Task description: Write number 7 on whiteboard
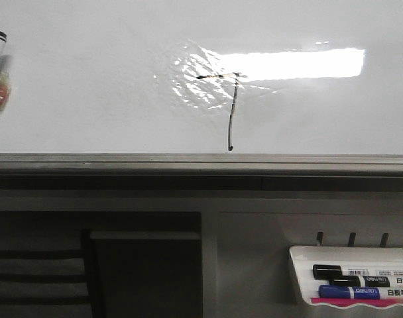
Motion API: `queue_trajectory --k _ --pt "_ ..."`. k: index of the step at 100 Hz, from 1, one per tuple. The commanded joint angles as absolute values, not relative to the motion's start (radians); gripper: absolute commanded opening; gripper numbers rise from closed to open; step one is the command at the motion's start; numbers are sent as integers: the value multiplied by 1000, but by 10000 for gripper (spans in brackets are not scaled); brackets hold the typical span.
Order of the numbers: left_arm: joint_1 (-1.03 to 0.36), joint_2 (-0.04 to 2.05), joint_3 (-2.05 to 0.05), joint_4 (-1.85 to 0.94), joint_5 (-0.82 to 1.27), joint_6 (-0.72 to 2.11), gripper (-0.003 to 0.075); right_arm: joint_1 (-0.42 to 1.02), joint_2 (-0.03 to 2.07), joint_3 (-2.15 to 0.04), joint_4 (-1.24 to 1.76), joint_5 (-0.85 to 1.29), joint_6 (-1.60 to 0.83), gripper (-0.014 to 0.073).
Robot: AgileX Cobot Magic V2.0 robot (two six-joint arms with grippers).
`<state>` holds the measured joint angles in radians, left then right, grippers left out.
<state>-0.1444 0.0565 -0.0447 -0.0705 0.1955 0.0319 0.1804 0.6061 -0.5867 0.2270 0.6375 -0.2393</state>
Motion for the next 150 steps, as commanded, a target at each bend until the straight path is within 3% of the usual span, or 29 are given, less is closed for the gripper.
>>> queue_trajectory --k 1,62,150 --pt "-142 13 -33 -83 86 30 -20 176 606 -611 231 573 -243 -71" --pt "-142 -34 35 -102 -58 31 -20 176 606 -611 231 573 -243 -71" --pt "-142 -34 35 -102 -59 31 -20 176 590 -607 231 572 -243 -71"
